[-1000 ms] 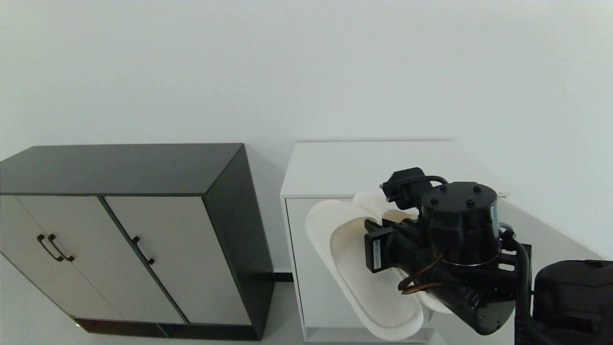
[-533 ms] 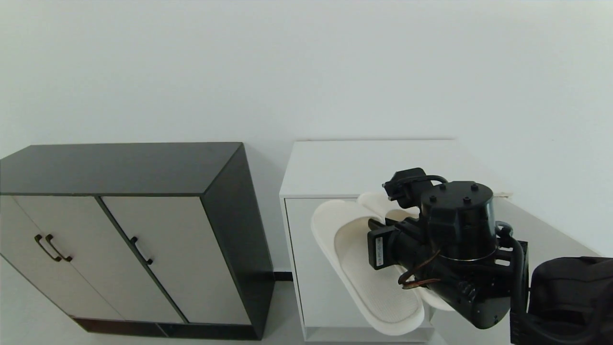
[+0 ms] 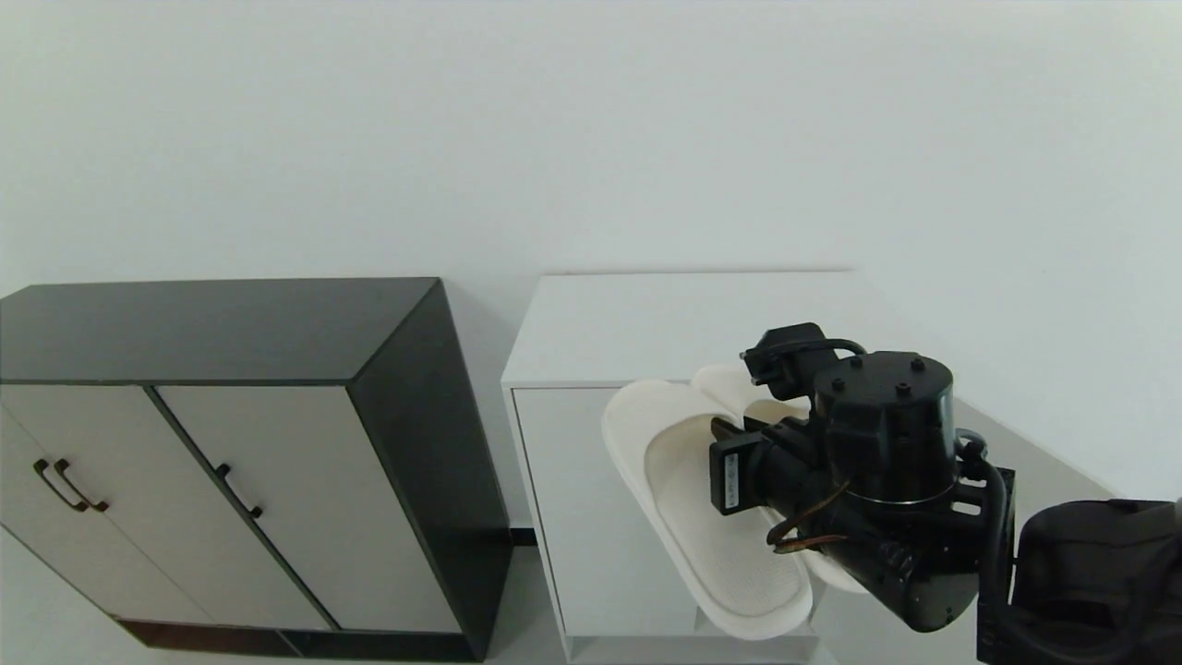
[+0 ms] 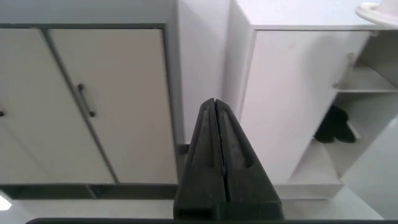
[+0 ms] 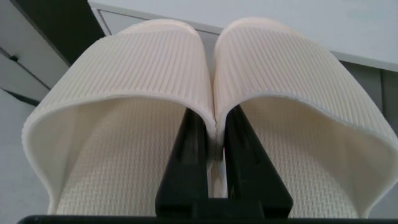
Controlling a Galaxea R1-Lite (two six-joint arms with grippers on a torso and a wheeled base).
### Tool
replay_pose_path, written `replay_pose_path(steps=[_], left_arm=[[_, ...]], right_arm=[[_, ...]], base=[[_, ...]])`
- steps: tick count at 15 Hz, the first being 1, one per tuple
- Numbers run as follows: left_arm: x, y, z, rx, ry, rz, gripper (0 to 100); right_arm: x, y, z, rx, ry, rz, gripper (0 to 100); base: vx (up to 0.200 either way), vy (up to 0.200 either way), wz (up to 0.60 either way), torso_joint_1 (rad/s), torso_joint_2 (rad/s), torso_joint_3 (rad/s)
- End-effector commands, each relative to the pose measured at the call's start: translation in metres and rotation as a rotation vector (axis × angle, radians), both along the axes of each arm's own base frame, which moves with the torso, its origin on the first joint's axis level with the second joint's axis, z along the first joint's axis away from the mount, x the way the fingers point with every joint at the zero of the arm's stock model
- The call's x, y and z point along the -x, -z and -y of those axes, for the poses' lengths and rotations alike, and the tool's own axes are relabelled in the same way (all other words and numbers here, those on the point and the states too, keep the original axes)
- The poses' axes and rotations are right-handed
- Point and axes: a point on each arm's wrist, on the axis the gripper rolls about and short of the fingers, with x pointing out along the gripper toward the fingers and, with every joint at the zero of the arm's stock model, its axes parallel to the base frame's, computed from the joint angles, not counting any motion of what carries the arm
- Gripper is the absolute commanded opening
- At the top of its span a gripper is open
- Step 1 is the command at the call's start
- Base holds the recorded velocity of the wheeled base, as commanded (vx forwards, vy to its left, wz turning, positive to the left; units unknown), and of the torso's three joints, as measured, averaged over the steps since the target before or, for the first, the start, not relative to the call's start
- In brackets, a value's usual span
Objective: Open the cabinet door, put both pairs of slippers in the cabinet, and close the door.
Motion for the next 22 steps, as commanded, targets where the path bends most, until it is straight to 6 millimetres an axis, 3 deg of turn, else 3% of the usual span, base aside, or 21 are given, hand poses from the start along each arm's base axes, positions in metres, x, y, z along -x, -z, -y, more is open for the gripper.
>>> replay_pose_path(steps=[1,10,22], left_arm=[[0.0,0.0,0.0,0.0,0.0,0.0,0],[0.0,0.0,0.0,0.0,0.001,0.0,0],[0.0,0.0,0.0,0.002,0.001,-0.001,0]], right_arm=[[0.0,0.001,0.0,0.004,-0.001,-0.003,0],[-0.001,0.007,0.0,0.022,0.0,-0.015,0],[-0.006,0.014,0.009,0.059,0.024,-0.024,0]], base=[[0.0,-0.2,0.0,-0.002,0.0,0.007],[0.0,-0.2,0.0,0.002,0.0,0.003],[0.0,0.0,0.0,0.0,0.0,0.0]])
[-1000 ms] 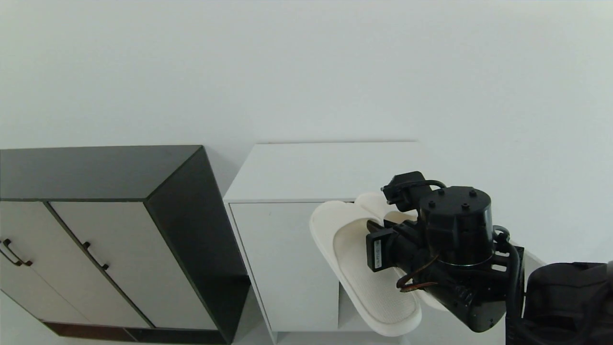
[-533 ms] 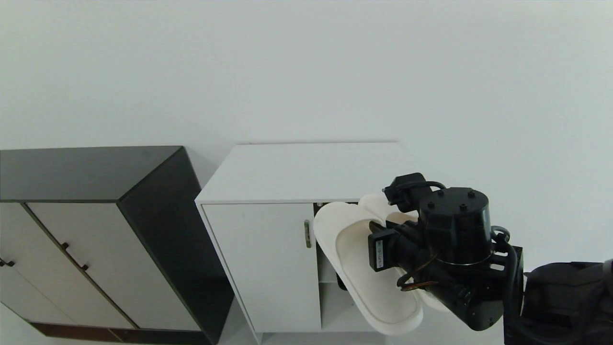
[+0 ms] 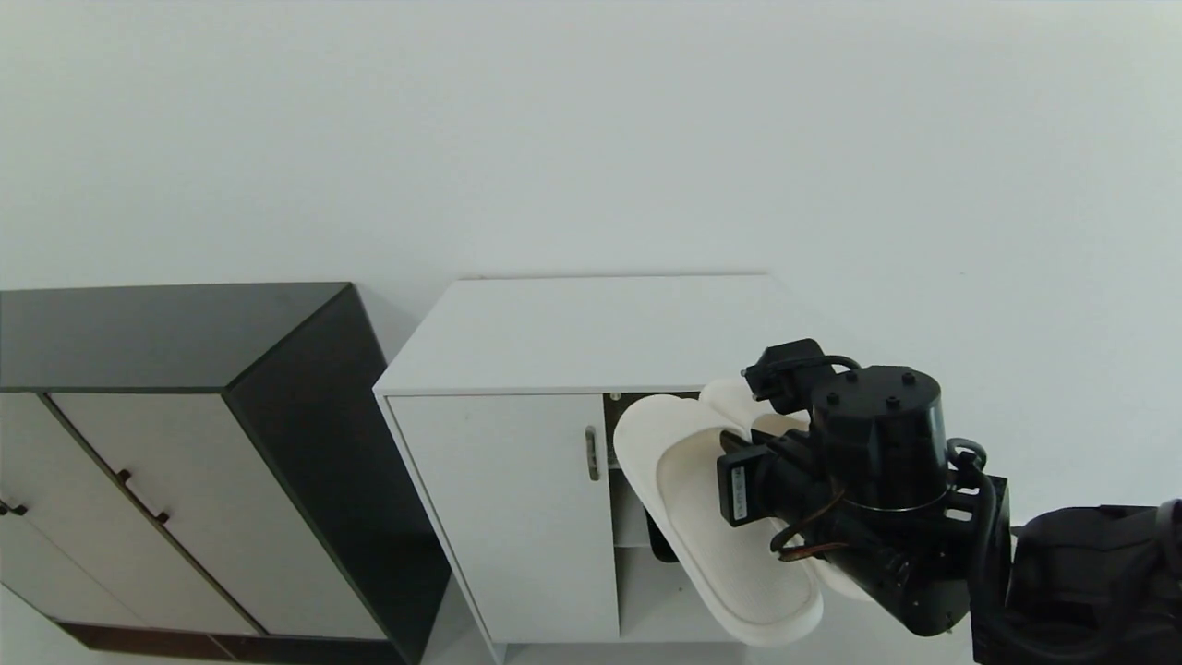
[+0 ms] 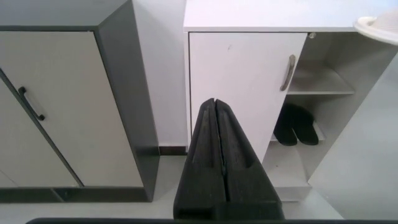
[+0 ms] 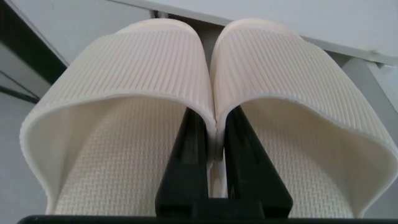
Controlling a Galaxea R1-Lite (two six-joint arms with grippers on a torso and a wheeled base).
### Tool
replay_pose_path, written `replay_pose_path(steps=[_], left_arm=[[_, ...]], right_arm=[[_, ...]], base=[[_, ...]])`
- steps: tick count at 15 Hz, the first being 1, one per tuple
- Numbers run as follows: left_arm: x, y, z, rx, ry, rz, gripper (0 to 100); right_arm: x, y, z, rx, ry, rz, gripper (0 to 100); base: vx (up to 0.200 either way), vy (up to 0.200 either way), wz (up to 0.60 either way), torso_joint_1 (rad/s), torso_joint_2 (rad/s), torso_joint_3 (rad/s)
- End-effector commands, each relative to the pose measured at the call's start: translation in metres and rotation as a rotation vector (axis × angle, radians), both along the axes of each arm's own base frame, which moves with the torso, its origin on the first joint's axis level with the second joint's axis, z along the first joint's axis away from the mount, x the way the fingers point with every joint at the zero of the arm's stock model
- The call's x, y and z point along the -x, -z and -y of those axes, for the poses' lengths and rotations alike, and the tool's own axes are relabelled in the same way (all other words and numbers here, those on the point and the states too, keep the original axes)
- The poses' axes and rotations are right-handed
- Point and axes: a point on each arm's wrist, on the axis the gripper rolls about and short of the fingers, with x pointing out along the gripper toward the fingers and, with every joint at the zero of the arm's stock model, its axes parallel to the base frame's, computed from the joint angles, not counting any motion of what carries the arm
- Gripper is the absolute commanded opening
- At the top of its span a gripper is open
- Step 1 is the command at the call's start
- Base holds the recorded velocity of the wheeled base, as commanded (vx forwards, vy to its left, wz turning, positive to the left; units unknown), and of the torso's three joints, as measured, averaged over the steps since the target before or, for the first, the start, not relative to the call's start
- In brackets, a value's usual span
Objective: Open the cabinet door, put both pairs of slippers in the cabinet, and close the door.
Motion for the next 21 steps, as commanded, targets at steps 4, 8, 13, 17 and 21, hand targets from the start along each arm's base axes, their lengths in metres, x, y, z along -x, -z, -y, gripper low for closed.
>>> replay_pose_path(steps=[4,8,13,17,21], left_arm=[[0.0,0.0,0.0,0.001,0.0,0.0,0],[0.0,0.0,0.0,0.001,0.0,0.0,0],[-0.0001,-0.0001,0.0,0.001,-0.002,-0.001,0],[0.0,0.0,0.0,0.001,-0.002,0.0,0],[0.0,0.0,0.0,0.001,-0.002,0.0,0]], right_arm=[[-0.0007,0.0045,0.003,0.017,0.006,-0.006,0],[-0.0018,0.0078,0.0017,0.024,0.006,-0.012,0],[-0.0021,0.0075,0.0014,0.017,0.006,-0.006,0],[-0.0017,0.0085,0.0019,0.019,0.006,-0.008,0],[-0.0016,0.0086,0.0019,0.018,0.005,-0.007,0]], base=[[0.0,0.0,0.0,0.0,0.0,0.0],[0.0,0.0,0.0,-0.067,0.13,0.082],[0.0,0.0,0.0,-0.224,0.53,0.3],[0.0,0.0,0.0,-0.217,0.54,0.317],[0.0,0.0,0.0,-0.194,0.51,0.316]])
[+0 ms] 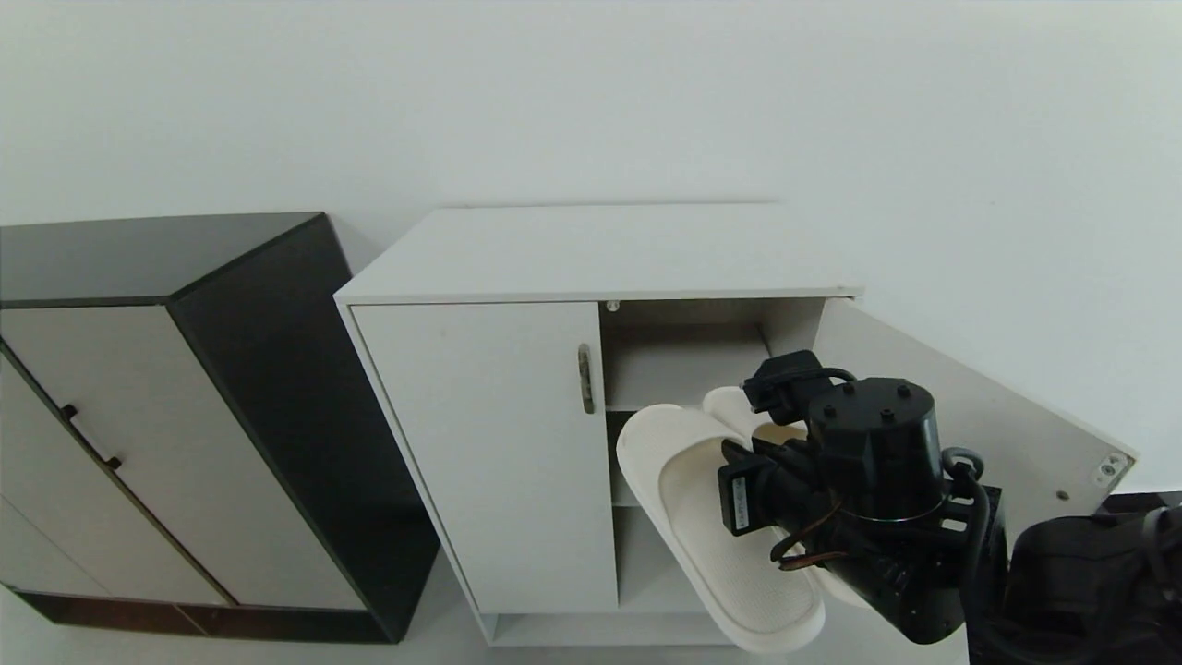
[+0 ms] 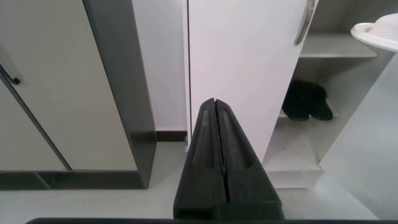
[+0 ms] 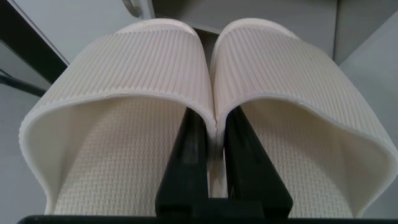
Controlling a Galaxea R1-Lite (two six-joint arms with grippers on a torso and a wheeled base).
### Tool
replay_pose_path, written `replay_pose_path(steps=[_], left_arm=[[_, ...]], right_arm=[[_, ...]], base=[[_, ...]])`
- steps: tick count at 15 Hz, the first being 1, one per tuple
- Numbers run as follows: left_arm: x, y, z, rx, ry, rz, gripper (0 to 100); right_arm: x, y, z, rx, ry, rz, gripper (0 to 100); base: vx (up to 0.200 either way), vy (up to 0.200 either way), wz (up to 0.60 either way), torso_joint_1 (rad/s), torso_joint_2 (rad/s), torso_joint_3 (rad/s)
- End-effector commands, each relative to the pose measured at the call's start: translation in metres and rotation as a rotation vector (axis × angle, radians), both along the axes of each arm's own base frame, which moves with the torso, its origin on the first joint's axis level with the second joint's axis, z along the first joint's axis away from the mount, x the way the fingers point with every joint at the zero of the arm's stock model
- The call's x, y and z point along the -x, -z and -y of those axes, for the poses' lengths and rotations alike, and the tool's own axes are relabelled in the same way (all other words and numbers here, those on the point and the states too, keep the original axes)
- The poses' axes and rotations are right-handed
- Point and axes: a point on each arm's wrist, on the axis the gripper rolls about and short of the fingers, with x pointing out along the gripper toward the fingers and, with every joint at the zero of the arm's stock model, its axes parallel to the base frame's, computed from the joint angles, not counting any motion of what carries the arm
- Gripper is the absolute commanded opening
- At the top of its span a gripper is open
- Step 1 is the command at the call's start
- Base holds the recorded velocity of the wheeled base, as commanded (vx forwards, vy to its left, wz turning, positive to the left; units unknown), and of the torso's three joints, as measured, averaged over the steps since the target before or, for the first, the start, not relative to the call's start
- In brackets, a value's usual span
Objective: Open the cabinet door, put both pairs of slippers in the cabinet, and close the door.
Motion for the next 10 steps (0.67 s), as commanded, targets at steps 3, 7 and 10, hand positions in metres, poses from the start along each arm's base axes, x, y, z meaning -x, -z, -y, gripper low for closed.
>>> replay_pose_path(steps=[3,7,10], left_arm=[[-0.0001,-0.0001,0.0,0.0,-0.001,-0.001,0],[0.0,0.0,0.0,0.0,0.001,0.0,0],[0.0,0.0,0.0,0.0,0.001,0.0,0]], right_arm=[[0.0001,0.0006,0.0001,-0.004,0.0,0.005,0],[0.0001,0.0028,0.0,0.006,-0.003,0.008,0],[-0.0009,0.0052,-0.0012,0.01,-0.003,0.005,0]], base=[[0.0,0.0,0.0,-0.17,0.49,0.318],[0.0,0.0,0.0,-0.152,0.47,0.323],[0.0,0.0,0.0,-0.118,0.46,0.338]])
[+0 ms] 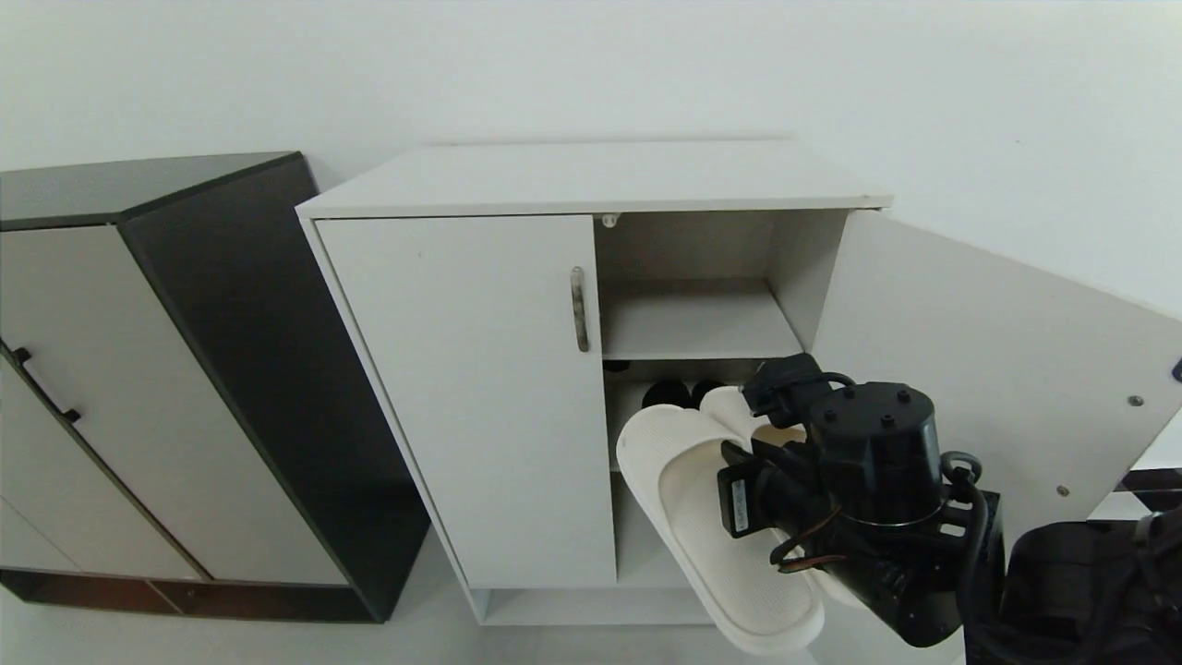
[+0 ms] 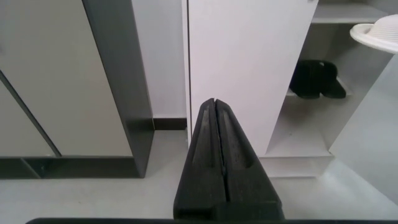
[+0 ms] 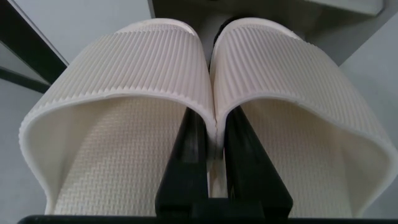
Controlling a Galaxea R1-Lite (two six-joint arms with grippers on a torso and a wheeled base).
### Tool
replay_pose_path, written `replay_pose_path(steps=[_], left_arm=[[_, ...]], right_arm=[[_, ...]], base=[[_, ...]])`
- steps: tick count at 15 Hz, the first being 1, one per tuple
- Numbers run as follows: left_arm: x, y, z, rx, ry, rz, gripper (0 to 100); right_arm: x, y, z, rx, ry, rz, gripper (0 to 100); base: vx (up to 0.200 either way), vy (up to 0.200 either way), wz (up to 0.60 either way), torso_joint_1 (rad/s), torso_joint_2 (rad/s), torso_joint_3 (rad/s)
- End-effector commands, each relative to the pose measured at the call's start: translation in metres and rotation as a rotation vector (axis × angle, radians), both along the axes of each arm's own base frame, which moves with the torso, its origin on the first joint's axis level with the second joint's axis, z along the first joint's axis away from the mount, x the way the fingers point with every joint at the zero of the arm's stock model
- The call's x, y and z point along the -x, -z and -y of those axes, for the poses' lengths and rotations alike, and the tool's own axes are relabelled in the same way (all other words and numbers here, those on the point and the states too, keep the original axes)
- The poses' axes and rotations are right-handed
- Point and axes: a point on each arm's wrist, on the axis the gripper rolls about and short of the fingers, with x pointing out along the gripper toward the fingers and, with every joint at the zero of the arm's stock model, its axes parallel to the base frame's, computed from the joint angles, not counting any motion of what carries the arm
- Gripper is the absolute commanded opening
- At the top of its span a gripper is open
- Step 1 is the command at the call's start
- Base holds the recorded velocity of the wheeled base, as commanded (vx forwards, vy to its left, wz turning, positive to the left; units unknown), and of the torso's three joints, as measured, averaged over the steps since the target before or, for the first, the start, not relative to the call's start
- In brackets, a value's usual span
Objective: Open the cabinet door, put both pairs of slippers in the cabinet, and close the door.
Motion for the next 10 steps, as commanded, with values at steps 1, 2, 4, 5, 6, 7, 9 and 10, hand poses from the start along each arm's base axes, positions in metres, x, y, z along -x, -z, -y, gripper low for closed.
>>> replay_pose_path(steps=[1,2,4,5,6,7,9,10], left_arm=[[-0.0001,-0.0001,0.0,0.001,0.0,-0.001,0],[0.0,0.0,0.0,0.001,-0.001,0.0,0],[0.0,0.0,0.0,0.001,0.0,0.0,0],[0.0,0.0,0.0,0.001,0.0,0.0,0],[-0.0001,-0.0001,0.0,0.001,0.0,-0.001,0],[0.0,0.0,0.0,0.001,-0.001,0.0,0],[0.0,0.0,0.0,0.001,0.0,0.0,0],[0.0,0.0,0.0,0.001,0.0,0.0,0]], right_arm=[[-0.0005,0.0027,-0.0009,0.003,-0.001,-0.003,0],[-0.0006,0.0025,-0.001,0.001,-0.001,-0.002,0],[-0.0006,0.0025,-0.001,0.001,-0.001,-0.002,0],[-0.0006,0.0025,-0.001,0.001,-0.001,-0.002,0],[-0.0007,0.0046,-0.0012,0.006,-0.001,-0.006,0],[-0.001,0.0046,-0.0015,0.004,-0.001,-0.004,0],[-0.0017,0.0057,-0.0023,0.001,-0.001,0.001,0],[-0.002,0.0056,-0.0027,-0.001,-0.001,0.002,0]], base=[[0.0,0.0,0.0,-0.105,0.45,0.349],[0.0,0.0,0.0,-0.09,0.44,0.354],[0.0,0.0,0.0,-0.061,0.45,0.374],[0.0,0.0,0.0,-0.036,0.44,0.378],[0.0,0.0,0.0,-0.022,0.44,0.408],[0.0,0.0,0.0,-0.027,0.34,0.33],[0.0,0.0,0.0,-0.005,0.17,0.154],[0.0,0.0,0.0,0.002,0.08,0.046]])
